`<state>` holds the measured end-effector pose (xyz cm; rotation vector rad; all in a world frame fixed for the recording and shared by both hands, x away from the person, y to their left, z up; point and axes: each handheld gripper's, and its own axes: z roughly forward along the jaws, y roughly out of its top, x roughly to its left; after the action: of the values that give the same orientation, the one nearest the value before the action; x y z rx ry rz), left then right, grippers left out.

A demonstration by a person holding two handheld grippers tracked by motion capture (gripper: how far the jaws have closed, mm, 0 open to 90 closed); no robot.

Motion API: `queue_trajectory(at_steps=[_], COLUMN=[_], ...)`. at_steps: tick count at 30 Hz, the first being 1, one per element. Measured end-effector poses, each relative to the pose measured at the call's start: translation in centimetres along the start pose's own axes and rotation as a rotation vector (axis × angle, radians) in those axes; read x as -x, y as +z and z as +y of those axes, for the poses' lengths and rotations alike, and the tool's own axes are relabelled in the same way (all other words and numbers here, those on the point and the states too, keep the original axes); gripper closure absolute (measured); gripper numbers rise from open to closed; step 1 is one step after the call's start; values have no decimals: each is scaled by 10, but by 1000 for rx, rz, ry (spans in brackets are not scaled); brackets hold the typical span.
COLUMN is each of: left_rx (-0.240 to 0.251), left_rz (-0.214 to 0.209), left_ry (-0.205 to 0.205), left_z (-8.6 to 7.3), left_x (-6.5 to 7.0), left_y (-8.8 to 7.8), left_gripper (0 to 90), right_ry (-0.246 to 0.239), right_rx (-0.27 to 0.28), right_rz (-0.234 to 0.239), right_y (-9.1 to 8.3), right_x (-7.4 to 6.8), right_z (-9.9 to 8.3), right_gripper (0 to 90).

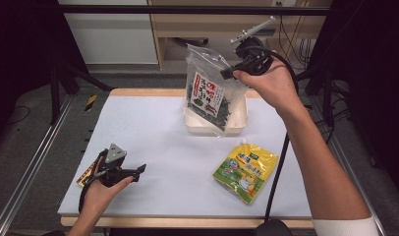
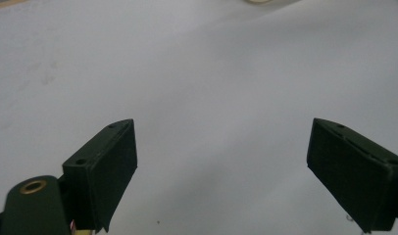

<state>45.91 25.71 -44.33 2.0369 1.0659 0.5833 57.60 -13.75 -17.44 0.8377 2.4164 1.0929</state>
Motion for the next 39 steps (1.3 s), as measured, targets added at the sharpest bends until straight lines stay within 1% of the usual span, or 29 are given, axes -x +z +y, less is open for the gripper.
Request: queue_trajectory(at_steps=[4, 12, 17, 18, 19, 20, 22, 26, 29, 34, 36, 37, 39], left_rx=[-1, 1, -2, -2, -3, -2, -2, -2, -2, -7, -6, -6, -7], left_rz=[-1, 3, 2, 1, 2, 2, 2, 3, 3, -1, -1, -1, -1], left_ry=[0, -14, -13, -13, -12, -13, -15, -16, -19, -16, -12, -12, -12], left_z=[0, -1, -1, -1, -1, -1, -1, -1, -1, -2, -2, -2, -2], left_x=[0, -3, -3, -3, -3, -3, -3, -4, -4, -3, -3, -3, -3], left_y=[0, -1, -1, -1, -1, -1, -1, -1, -1, 0, 1, 1, 1], left_gripper=[113, 105, 102, 102, 102, 102, 102, 102, 102, 102, 102, 101, 101], right_ry=[15, 39, 66, 77, 85, 85, 105, 127, 150, 176, 187, 187, 199], right_rx=[13, 44, 81, 100, 109, 109, 122, 142, 141, 146, 147, 147, 151], right_rz=[-6, -9, -28, -38, -43, -43, -56, -74, -80, -77, -74, -74, -68], right_y=[1, 1, 0, 1, 1, 1, 2, 7, 13, 25, 34, 34, 41], right_x=[3, 10, 17, 20, 21, 21, 24, 32, 38, 47, 53, 53, 57], right_z=[0, -2, -4, -5, -5, -5, -5, -6, -7, -12, -15, -15, -18], right_gripper=[872, 873, 875, 876, 876, 876, 877, 878, 879, 879, 879, 879, 879])
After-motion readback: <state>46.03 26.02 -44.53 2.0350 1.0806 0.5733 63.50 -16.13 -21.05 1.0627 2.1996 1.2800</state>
